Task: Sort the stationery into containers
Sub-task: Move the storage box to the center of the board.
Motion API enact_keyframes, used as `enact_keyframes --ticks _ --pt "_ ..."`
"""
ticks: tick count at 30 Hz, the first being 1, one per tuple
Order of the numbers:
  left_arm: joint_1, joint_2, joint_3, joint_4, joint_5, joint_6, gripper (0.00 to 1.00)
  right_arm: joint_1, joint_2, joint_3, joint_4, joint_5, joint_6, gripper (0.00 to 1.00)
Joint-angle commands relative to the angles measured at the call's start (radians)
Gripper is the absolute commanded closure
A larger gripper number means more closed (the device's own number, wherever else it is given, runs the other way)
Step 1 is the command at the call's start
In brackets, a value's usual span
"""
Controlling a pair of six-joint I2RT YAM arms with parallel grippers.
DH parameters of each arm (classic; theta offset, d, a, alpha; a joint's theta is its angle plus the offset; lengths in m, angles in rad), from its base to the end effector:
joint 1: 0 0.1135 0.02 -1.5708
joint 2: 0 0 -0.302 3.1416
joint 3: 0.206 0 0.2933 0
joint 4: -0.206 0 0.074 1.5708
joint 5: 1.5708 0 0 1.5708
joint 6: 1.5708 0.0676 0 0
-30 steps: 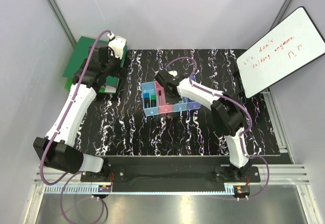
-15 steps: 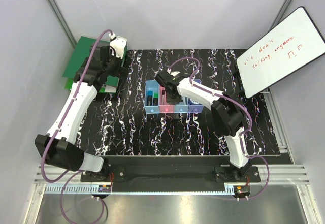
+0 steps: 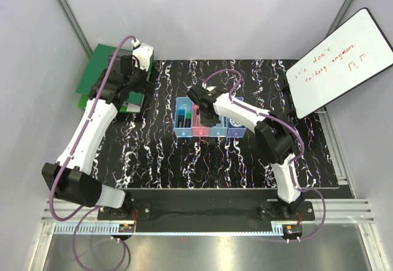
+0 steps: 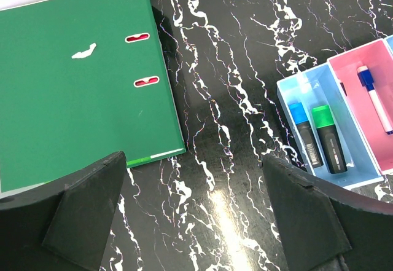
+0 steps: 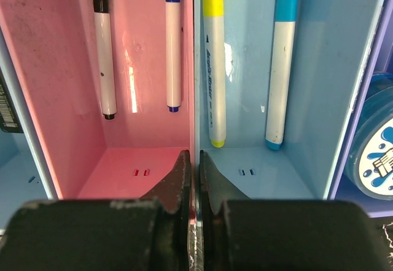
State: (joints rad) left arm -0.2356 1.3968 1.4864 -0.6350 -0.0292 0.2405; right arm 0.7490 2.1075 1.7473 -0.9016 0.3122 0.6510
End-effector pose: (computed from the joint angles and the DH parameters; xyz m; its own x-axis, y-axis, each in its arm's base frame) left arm 0.3596 -0.0843 0.4229 -0.4401 0.3505 -0.8267 0.3232 0.9208 0.2183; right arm 0.3849 0.3295 0.1962 -0.9062 -0.0551 -0.4192 -0.0382 0.9981 -0.0485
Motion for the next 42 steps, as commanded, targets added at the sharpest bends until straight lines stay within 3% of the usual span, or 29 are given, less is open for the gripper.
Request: enact_keyframes --ticks 1,4,10,15,26,37,40,42 --pt "0.005 0.001 0.052 0.029 0.003 0.016 0.01 0.01 0.003 0.04 0.016 0.005 0.001 0.92" --pt "0.005 0.001 0.052 0.029 0.003 0.014 0.01 0.013 0.006 0.04 0.024 0.011 -0.016 0.82" --pt "0.005 0.001 0.052 0.029 0.006 0.014 0.01 0.015 0.014 0.05 0.033 0.008 -0.03 0.77" --pt "0.005 -0.001 0.049 0.031 0.008 0.011 0.01 0.021 0.017 0.058 0.036 0.011 -0.037 0.63" --pt "0.005 -0.012 0.043 0.029 0.014 0.003 0.01 0.027 -0.003 0.087 0.041 0.094 -0.082 0.59" --pt "0.005 -0.068 0.04 0.026 0.023 0.014 0.01 0.018 -0.063 0.136 0.131 0.34 -0.27 0.59" --pt "0.005 -0.105 0.015 0.026 0.057 0.019 0.01 0.016 -0.081 0.188 0.206 0.357 -0.345 0.55" --pt "0.005 -0.127 -0.011 0.026 0.072 0.026 0.01 0.018 -0.099 0.208 0.256 0.355 -0.401 0.45"
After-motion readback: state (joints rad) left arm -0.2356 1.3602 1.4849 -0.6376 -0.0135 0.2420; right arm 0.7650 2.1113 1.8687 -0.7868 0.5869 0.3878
